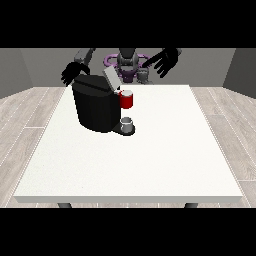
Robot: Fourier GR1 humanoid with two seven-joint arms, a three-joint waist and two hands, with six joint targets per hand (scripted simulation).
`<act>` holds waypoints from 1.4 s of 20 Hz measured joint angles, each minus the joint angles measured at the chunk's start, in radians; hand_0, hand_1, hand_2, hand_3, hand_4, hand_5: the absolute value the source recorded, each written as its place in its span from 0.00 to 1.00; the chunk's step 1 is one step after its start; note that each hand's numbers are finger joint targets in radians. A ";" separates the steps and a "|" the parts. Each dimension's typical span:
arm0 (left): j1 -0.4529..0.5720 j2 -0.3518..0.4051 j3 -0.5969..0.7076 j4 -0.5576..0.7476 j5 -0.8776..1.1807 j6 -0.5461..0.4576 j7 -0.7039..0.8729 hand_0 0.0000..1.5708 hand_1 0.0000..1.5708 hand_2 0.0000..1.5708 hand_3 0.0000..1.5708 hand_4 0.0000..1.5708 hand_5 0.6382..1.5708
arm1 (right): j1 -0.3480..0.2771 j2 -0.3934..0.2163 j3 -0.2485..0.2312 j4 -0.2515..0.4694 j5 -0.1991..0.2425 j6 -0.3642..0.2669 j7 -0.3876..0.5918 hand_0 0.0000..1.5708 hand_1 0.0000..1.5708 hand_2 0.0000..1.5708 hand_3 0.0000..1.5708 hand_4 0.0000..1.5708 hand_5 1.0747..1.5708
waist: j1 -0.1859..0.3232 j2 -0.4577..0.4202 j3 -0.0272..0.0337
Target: Insert the coffee pod into the coffee machine and close the lid
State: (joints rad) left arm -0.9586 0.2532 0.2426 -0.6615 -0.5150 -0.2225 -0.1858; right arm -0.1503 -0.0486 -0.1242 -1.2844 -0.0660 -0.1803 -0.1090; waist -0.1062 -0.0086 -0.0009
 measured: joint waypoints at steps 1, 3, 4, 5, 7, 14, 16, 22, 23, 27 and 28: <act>0.028 -0.015 0.021 0.001 0.030 -0.007 -0.012 0.00 0.00 0.00 0.00 0.00 1.00 | 0.014 -0.002 -0.006 -0.001 -0.006 0.002 0.001 0.00 0.00 0.00 0.00 0.28 1.00 | 0.015 -0.023 0.0000; 0.085 -0.056 0.040 -0.008 0.069 -0.010 -0.026 0.00 0.00 0.00 0.00 0.00 1.00 | 0.040 -0.014 -0.018 0.003 -0.013 0.012 -0.005 0.00 0.00 0.00 0.00 0.31 1.00 | 0.046 -0.072 0.0003; 0.118 -0.068 0.048 -0.008 0.084 -0.017 -0.028 0.00 0.00 0.00 0.00 0.00 1.00 | 0.064 -0.023 -0.019 0.000 -0.014 0.022 -0.003 0.00 0.00 0.00 0.00 0.28 1.00 | 0.057 -0.107 0.0003; 0.149 -0.075 0.059 -0.013 0.101 -0.017 -0.045 0.00 0.00 0.00 0.00 0.00 1.00 | 0.082 -0.029 -0.014 -0.007 -0.009 0.030 -0.012 0.00 0.00 0.00 0.00 0.23 1.00 | 0.064 -0.123 0.0003; 0.195 -0.092 0.075 -0.021 0.130 -0.020 -0.055 0.00 0.00 0.00 0.00 0.09 1.00 | 0.089 -0.038 0.000 -0.028 0.002 0.037 0.003 0.00 0.00 0.00 0.00 0.25 1.00 | 0.079 -0.153 0.0005; 0.319 -0.137 0.124 -0.041 0.221 -0.038 -0.056 0.00 0.00 0.00 0.00 0.00 1.00 | 0.050 -0.091 0.038 -0.130 -0.011 0.115 0.093 0.00 0.00 0.00 0.00 0.00 1.00 | 0.118 -0.228 0.0005; 0.352 -0.151 0.128 -0.050 0.239 -0.044 -0.052 0.00 0.00 0.00 0.00 0.00 1.00 | 0.025 -0.118 0.036 -0.160 -0.022 0.139 0.128 0.00 0.00 0.00 0.00 0.00 1.00 | 0.129 -0.244 0.0005; 0.437 -0.213 0.112 -0.122 0.297 -0.080 -0.052 0.00 0.00 0.00 0.00 0.00 1.00 | -0.011 -0.122 0.058 -0.179 -0.016 0.165 0.139 0.00 0.00 0.00 0.00 0.00 1.00 | 0.198 -0.247 0.0006; 0.448 -0.218 0.108 -0.142 0.307 -0.088 -0.040 0.00 0.00 0.00 0.00 0.00 1.00 | -0.015 -0.128 0.058 -0.175 -0.013 0.172 0.137 0.00 0.00 0.00 0.00 0.00 1.00 | 0.211 -0.244 0.0007; 0.466 -0.224 0.095 -0.220 0.345 -0.092 -0.012 0.00 0.00 0.00 0.00 0.14 1.00 | -0.072 -0.145 0.070 -0.176 0.001 0.198 0.147 0.00 0.00 0.00 0.00 0.14 1.00 | 0.225 -0.202 0.0009; 0.476 -0.229 0.083 -0.238 0.353 -0.088 -0.008 0.00 0.00 0.00 0.00 0.07 1.00 | -0.089 -0.138 0.078 -0.172 0.012 0.191 0.153 0.00 0.00 0.00 0.00 0.10 1.00 | 0.231 -0.193 0.0010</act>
State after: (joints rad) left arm -0.4827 0.0237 0.3261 -0.8997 -0.1625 -0.3108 -0.1941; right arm -0.2397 -0.1865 -0.0460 -1.4560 -0.0544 0.0103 0.0436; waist 0.1245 -0.2019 0.0001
